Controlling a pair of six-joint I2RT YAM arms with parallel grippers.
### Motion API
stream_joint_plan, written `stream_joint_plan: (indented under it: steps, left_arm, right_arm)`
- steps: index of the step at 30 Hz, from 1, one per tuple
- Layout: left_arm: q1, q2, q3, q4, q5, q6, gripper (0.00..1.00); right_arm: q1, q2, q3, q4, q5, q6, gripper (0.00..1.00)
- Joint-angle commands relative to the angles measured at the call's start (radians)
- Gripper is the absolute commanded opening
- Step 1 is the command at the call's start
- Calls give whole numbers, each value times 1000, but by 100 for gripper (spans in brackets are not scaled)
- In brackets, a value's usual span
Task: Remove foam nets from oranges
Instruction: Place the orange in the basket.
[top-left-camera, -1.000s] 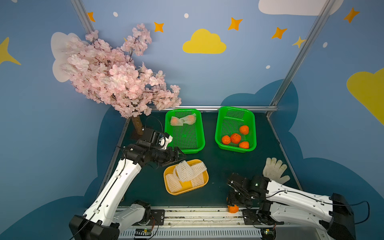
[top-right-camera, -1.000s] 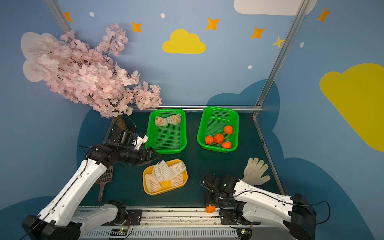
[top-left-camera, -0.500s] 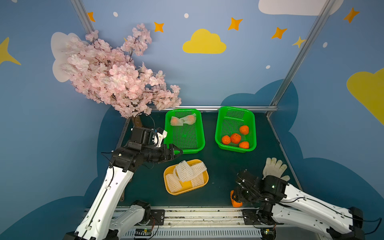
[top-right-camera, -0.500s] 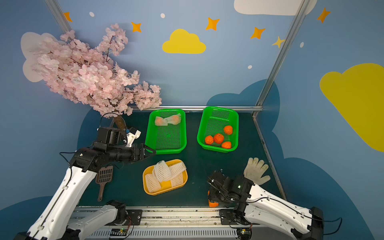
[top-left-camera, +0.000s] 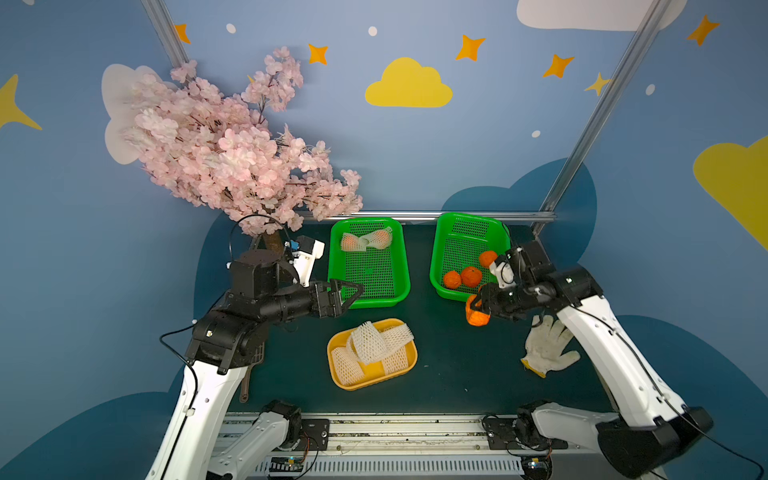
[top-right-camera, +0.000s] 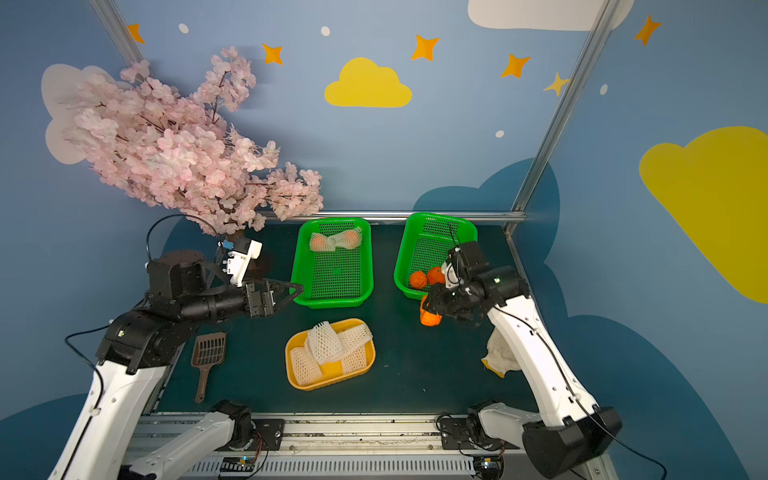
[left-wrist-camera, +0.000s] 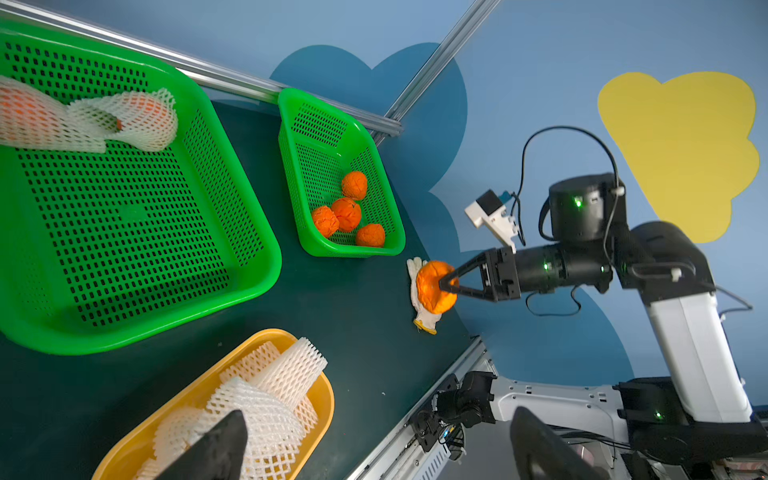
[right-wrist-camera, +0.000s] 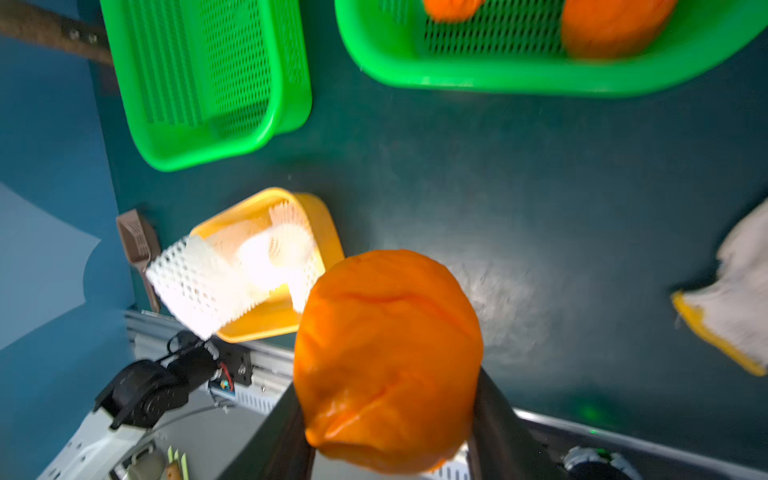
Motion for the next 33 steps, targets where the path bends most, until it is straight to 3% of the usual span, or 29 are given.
stream_joint_plan:
  steps: [1,9,22,27,30,33]
  left_arm:
    - [-1,-17,-11,16,-5,26,98]
    - [-16,-38,-81,10,-15,43,99]
    - [-32,20,-144,-4,-129,16,99]
    - [-32,88,-132,51,-149,-12,99]
    - [-31,137,-126,100,-157,-36,99]
    - [-31,189,-118,152,-171,-55,99]
  right_arm:
    - [-76,119,140,-28,-22,-163,41]
    - [-166,506,459,32,-19,-188,40]
    - [-132,1065,951,-40,-24,-166,45]
    - [-128,1133,1033,-43,-35,-187,59]
    - [-132,1115,1036,-32,-33,-193,71]
    - [-134,1073,1037,-33,-63,-191,76]
